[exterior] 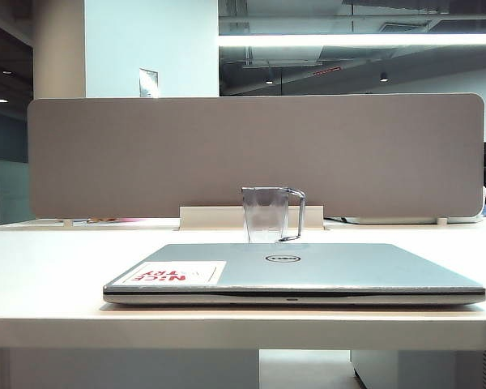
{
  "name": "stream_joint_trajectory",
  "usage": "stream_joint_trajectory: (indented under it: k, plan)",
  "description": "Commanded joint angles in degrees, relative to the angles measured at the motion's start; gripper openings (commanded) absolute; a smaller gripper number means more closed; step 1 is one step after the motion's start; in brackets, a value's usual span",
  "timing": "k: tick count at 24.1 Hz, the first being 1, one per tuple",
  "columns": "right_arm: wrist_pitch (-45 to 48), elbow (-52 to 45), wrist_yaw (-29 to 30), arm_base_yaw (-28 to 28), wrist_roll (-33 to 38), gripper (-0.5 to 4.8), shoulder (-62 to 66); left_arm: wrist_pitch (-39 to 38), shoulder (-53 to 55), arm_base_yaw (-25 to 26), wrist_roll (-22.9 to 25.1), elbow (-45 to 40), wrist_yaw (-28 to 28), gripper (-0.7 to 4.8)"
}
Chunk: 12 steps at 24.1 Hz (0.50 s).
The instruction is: Pick up the water cup and place it on the side of the laptop away from you.
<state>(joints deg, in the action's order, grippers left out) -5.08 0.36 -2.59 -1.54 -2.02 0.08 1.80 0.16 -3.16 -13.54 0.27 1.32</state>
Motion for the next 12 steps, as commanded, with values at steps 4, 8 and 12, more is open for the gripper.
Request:
stream_joint_trajectory:
  k: [4, 8, 12]
  plan:
    - [0.57, -0.33, -0.26, 0.00, -0.13, -0.01, -0.09, 0.37, 0.07, -0.02, 0.79, 0.17, -0.09, -0.05]
    - [0.57, -0.33, -0.26, 0.00, -0.13, -0.01, -0.09, 0.04, 0.07, -0.02, 10.05, 0.17, -0.11, -0.05]
    - [0.57, -0.33, -0.26, 0.00, -0.13, -0.01, -0.09, -0.44, 0.07, -0.02, 13.14, 0.17, -0.04, -0.05]
